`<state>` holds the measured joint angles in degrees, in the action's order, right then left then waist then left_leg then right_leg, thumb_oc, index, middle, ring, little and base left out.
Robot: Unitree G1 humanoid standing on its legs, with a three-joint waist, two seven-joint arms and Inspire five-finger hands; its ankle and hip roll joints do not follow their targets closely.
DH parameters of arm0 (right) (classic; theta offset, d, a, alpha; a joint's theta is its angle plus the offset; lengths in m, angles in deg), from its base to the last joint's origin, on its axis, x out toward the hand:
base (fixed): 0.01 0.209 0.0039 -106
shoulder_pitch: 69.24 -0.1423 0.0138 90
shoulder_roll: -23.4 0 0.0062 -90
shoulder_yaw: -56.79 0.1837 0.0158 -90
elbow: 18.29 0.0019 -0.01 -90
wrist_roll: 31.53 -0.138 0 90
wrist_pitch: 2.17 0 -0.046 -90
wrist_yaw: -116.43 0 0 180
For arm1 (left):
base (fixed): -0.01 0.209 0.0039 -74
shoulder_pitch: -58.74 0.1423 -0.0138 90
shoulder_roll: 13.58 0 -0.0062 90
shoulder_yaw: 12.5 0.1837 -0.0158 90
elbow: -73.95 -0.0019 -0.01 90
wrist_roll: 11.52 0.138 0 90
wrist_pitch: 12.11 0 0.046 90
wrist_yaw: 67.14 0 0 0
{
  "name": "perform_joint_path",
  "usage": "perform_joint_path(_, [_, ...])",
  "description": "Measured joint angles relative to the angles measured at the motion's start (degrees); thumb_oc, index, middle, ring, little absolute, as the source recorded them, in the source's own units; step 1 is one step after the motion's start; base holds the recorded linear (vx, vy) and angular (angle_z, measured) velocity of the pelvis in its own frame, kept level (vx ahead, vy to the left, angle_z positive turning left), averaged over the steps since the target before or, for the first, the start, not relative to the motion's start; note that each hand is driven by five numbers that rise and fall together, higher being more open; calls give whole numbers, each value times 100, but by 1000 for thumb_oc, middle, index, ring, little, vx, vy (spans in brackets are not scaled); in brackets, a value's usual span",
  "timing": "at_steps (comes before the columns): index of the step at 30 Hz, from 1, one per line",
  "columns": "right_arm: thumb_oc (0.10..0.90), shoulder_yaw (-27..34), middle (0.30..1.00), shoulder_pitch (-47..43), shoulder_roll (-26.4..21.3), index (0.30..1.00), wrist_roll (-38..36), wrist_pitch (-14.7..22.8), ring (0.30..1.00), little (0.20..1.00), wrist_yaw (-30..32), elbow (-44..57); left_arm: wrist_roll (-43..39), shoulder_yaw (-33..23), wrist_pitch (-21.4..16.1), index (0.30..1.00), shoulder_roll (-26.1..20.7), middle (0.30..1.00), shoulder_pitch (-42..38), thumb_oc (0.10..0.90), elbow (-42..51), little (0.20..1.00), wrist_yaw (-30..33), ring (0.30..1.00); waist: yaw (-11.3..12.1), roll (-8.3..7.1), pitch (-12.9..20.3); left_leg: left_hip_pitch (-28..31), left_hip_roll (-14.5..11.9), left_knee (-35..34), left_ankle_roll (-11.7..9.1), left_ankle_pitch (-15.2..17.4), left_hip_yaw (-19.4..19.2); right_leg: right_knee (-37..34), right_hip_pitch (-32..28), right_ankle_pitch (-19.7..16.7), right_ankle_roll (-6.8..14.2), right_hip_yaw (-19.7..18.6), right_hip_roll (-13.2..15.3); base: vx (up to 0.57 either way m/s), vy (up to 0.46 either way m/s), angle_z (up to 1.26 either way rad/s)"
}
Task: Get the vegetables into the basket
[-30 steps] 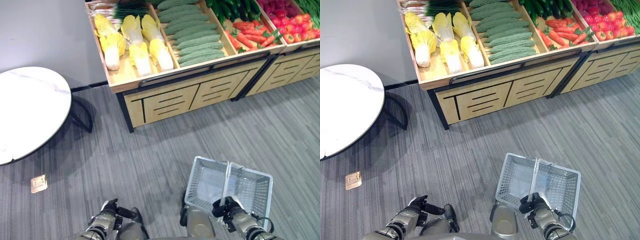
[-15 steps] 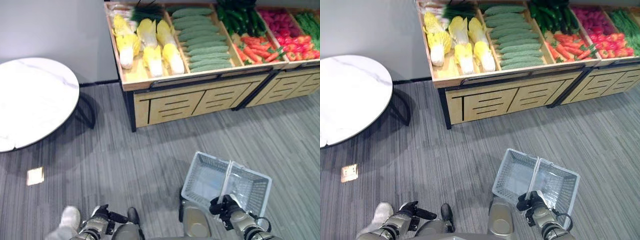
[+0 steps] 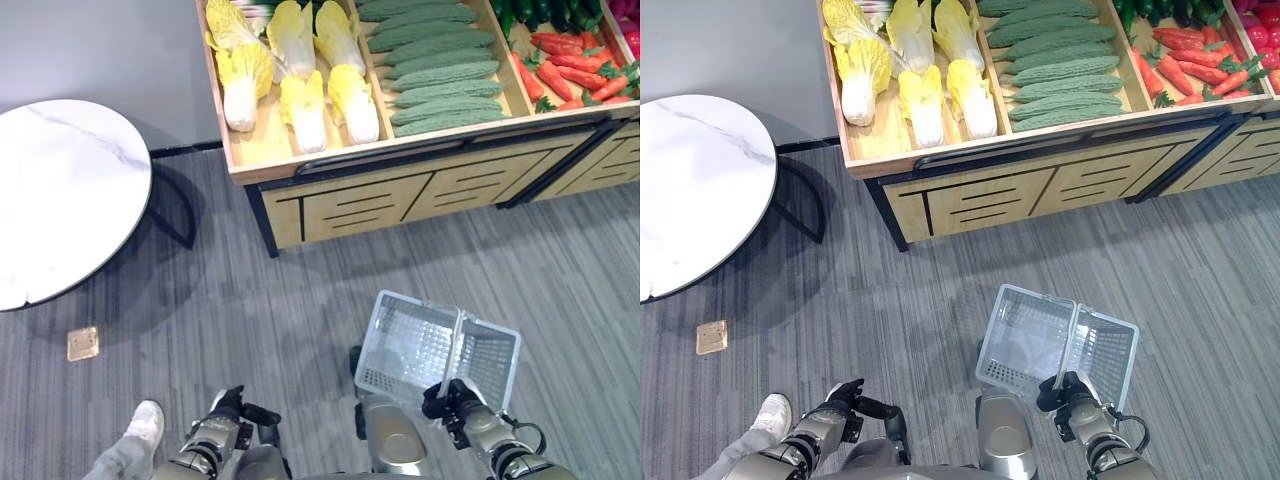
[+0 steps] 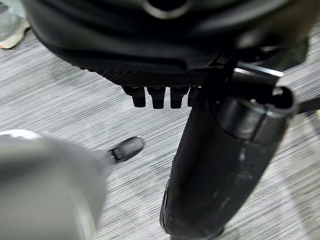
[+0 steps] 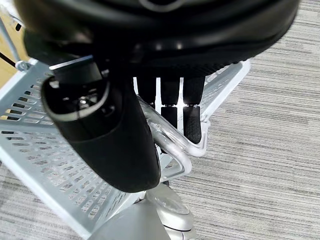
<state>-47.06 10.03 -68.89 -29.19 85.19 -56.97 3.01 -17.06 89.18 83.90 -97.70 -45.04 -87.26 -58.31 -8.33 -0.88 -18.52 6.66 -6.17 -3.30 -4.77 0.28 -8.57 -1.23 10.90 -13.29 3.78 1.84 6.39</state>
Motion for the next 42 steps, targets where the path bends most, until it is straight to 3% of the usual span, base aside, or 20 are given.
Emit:
perform_joint_path(2, [400, -4, 300, -1, -29, 300, -4, -55, 300, 300, 7, -27, -2, 2, 4, 1000, -6, 1000, -2, 900, -23, 1000, 6, 1000, -53, 99, 48, -44, -68, 92, -24, 17, 60, 139, 13, 191, 72, 79, -10, 130, -165, 18])
perform_joint_path(6, [400, -20, 300, 1, -148, 300, -1, -63, 300, 300, 1, -55, -3, 12, 49, 1000, -8, 1000, 174, 900, -28, 1000, 4, 1000, -26, 362, 210, -119, -241, 377, -40, 23, 150, 608, 112, 505, -75, 189, -158, 125, -206, 11])
perform_joint_path(8, [400, -15, 300, 25, -146, 300, -4, -72, 300, 300, -29, -79, -6, 8, 74, 1000, -14, 1000, 246, 900, -76, 1000, 2, 1000, 24, 315, 234, -552, -243, 1404, -114, -19, 342, 778, 74, 686, -226, 212, -118, 88, -178, 9])
perform_joint_path(9, [400, -20, 300, 40, -147, 300, -2, -74, 300, 300, -49, -113, -11, 8, 75, 1000, 20, 1000, 327, 900, -77, 1000, -2, 1000, 63, 302, 252, -744, -272, 1912, -446, -237, 510, 754, -50, 713, -266, 218, -130, 89, -165, 8])
perform_joint_path(11, [400, -40, 300, 110, -147, 300, -2, -82, 300, 300, -69, -172, -28, 14, 46, 1000, 44, 1000, 348, 900, -49, 1000, 1, 1000, 100, 241, 309, -930, -298, 2218, -745, -643, 742, 695, -142, 746, -312, 268, -129, 92, -113, 10])
perform_joint_path(12, [400, -87, 300, 142, -147, 300, -3, -97, 300, 300, -78, -192, -19, 114, 55, 1000, 42, 1000, 312, 900, -62, 1000, -5, 1000, 126, 208, 340, -965, -326, 2252, -780, -988, 742, 663, -208, 753, -325, 289, -157, 163, -34, 13])
perform_joint_path(13, [400, -182, 300, 155, -163, 300, -3, -97, 300, 300, -77, -214, -20, 163, 62, 1000, 62, 1000, 263, 900, -54, 1000, -16, 1000, 102, 171, 355, -1015, -382, 2273, -758, -1122, 656, 600, -282, 764, -340, 304, -168, 200, 27, 15])
perform_joint_path(14, [400, -255, 300, 164, -170, 300, -3, -98, 300, 300, -70, -285, -19, 191, 70, 1000, 102, 1000, 256, 900, -64, 1000, -34, 1000, 80, 86, 398, -1083, -366, 2163, -777, -1025, 424, 419, -353, 772, -344, 290, -156, 228, 68, 23])
perform_joint_path(15, [400, -279, 300, 129, -148, 300, 5, -128, 300, 300, -38, -443, -19, 242, 33, 1000, 190, 1000, 233, 900, -58, 1000, -47, 1000, 179, -98, 532, -1065, -60, 616, -591, -860, 57, -191, -505, 968, -170, 248, -118, 237, 74, 50])
perform_joint_path(16, [400, -91, 300, 201, -148, 300, -60, -224, 300, 300, -70, -498, -15, 351, -23, 1000, 212, 1000, 227, 900, -17, 1000, -66, 1000, 212, 124, 537, -1272, -421, -247, -701, -778, 229, 589, -399, 998, -780, 306, -499, 233, 74, 53])
perform_joint_path(17, [400, -39, 300, 187, -114, 300, -62, -303, 300, 300, -88, -525, -5, 471, -4, 1000, 209, 1000, 261, 900, 13, 1000, -66, 1000, 258, 135, 492, -1411, -380, -246, -646, -713, 364, 420, -545, 923, -732, 135, -685, 193, 57, 27])
perform_joint_path(18, [400, -139, 300, 233, -135, 300, -14, -289, 300, 300, -72, -542, -25, 455, -3, 1000, 181, 1000, 287, 900, 108, 1000, -77, 1000, 357, 35, 503, -1481, -78, -242, -640, -720, 617, 221, -578, 903, -696, -117, -705, 123, 79, -47])
perform_joint_path(20, [400, -260, 300, 148, -174, 300, 136, -206, 300, 300, 1, -448, -1, 445, 3, 1000, 214, 1000, 359, 900, 148, 1000, -69, 1000, 511, 61, 519, -1026, 177, -83, -412, -599, 589, 83, -653, 870, -688, -467, -745, 62, 64, -145])
perform_joint_path(22, [400, -271, 300, 324, -327, 300, 109, -203, 300, 300, 46, -377, 3, 442, 29, 1000, 287, 1000, 387, 900, 78, 1000, -59, 1000, 208, 431, 615, -722, -5, 312, -189, -433, 433, 123, -525, 818, -592, -429, -839, 66, 93, -85])
perform_joint_path(23, [400, -260, 300, 379, -263, 300, -14, -294, 300, 300, 63, -475, 2, 435, 30, 1000, 145, 1000, 351, 900, 79, 1000, -35, 1000, 281, 429, 545, -645, 71, 204, 146, -284, 293, 252, -379, 813, -436, -483, -733, 55, 115, -43])
perform_joint_path(26, [400, -214, 300, 480, -155, 300, -102, -274, 300, 300, 92, -407, -13, 339, 113, 1000, -50, 1000, 444, 900, 68, 1000, -22, 1000, 272, 256, 460, -611, 273, 161, 284, -325, 177, 235, -365, 693, -250, -496, -507, 19, 78, -17])
perform_joint_path(30, [400, -219, 300, 446, -222, 300, -84, -290, 300, 300, 94, -414, -7, 339, 74, 1000, -55, 1000, 493, 900, 105, 1000, -12, 1000, 294, 225, 443, -556, 403, 61, 355, -336, 174, 228, -367, 580, -156, -497, -380, 19, 58, 3])
perform_joint_path(37, [400, -253, 300, 404, -252, 300, 19, -293, 300, 300, 85, -408, -19, 338, 89, 1000, -49, 1000, 492, 900, 234, 1000, 5, 1000, 307, 249, 431, -461, 376, -37, 365, -366, 180, -80, -573, 437, -173, -460, -408, 20, 35, 1])
perform_joint_path(41, [400, -246, 300, 443, -287, 300, 15, -296, 300, 300, 94, -399, -92, 347, 80, 1000, -135, 1000, 540, 900, 1119, 1000, 116, 1000, 330, 275, 418, -439, 375, -65, 360, -368, 192, -301, -690, 343, -153, -439, -402, 11, 38, 2])
perform_joint_path(42, [400, -231, 300, 467, -321, 300, 13, -295, 300, 300, 98, -346, -137, 355, 173, 1000, -275, 1000, 641, 900, 1941, 1000, 156, 1000, 333, 294, 405, -425, 381, -74, 353, -373, 197, -359, -726, 315, -142, -435, -394, -12, 30, -1])
